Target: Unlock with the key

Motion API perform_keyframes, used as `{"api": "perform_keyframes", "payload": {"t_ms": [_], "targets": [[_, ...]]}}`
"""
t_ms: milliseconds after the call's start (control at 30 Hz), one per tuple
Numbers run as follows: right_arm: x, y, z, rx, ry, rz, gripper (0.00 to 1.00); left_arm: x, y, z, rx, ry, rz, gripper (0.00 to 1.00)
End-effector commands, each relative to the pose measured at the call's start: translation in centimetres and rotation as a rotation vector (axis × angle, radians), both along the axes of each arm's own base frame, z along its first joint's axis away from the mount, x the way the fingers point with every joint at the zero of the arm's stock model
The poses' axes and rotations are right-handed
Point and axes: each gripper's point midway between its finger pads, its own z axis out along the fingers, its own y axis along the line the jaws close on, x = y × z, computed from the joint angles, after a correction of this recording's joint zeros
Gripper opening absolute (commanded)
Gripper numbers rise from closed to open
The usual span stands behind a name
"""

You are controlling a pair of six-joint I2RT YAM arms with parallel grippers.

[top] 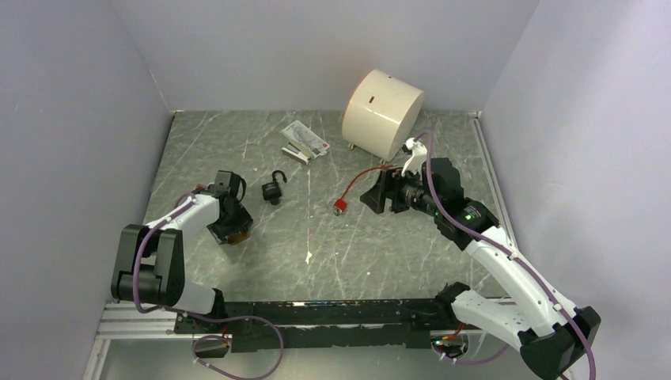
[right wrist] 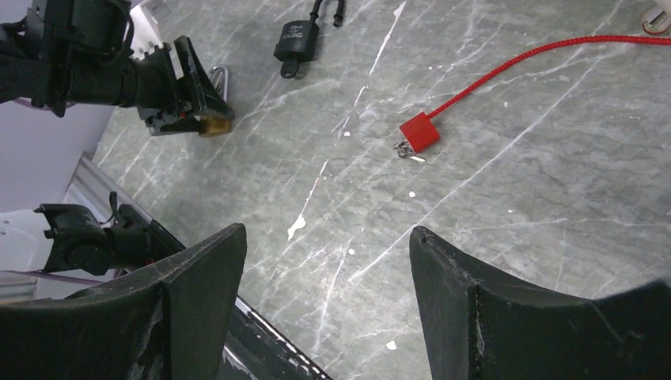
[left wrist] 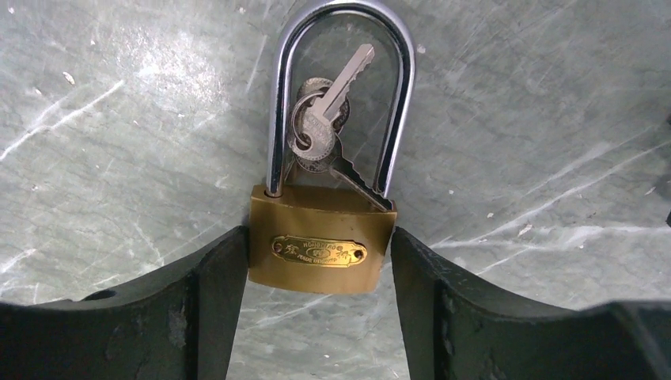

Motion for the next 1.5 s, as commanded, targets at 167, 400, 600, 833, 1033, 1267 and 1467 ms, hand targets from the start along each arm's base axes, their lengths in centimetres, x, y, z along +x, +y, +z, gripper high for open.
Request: {"api": "perform_keyframes", "payload": {"t_ms": [167, 400, 600, 833, 1033, 1267, 1467], "targets": [[-0.1, 0.6, 1.0, 0.038, -0.039, 0.031, 0.78, 1.0, 0.8, -0.4, 0.066, 0.060, -0.125, 0.45], [-0.2, 0.7, 0.7, 0.045, -0.029, 0.032, 0.78, 0.2, -3.0, 0.7, -0.096, 0.023, -0.162, 0.23], [0.1, 0.9, 0.4, 0.049, -0.013, 0.031, 0.78, -2.1, -8.8, 1.0, -0.131, 0.057, -0.251, 0.21], [0.1, 0.9, 0.0, 0.042, 0.007, 0.028, 0.77, -4.0, -14.3, 2.4, -0.080, 0.017, -0.342, 0.21], [0.0, 1.0, -0.4, 0.043, 0.023, 0.026, 0.77, -2.7, -15.2, 3.9, -0.065, -0.049, -0.369, 0.20], [-0.5, 1.5, -1.6, 0.049, 0.070, 0.056, 0.77, -0.3, -14.7, 7.0, -0.020, -0.139, -0.391, 0.21], [-0.6, 3.4, -3.3, 0.077, 0.149, 0.100, 0.75, -0.6, -11.8, 6.6, -0.014, -0.132, -0.316, 0.20]]}}
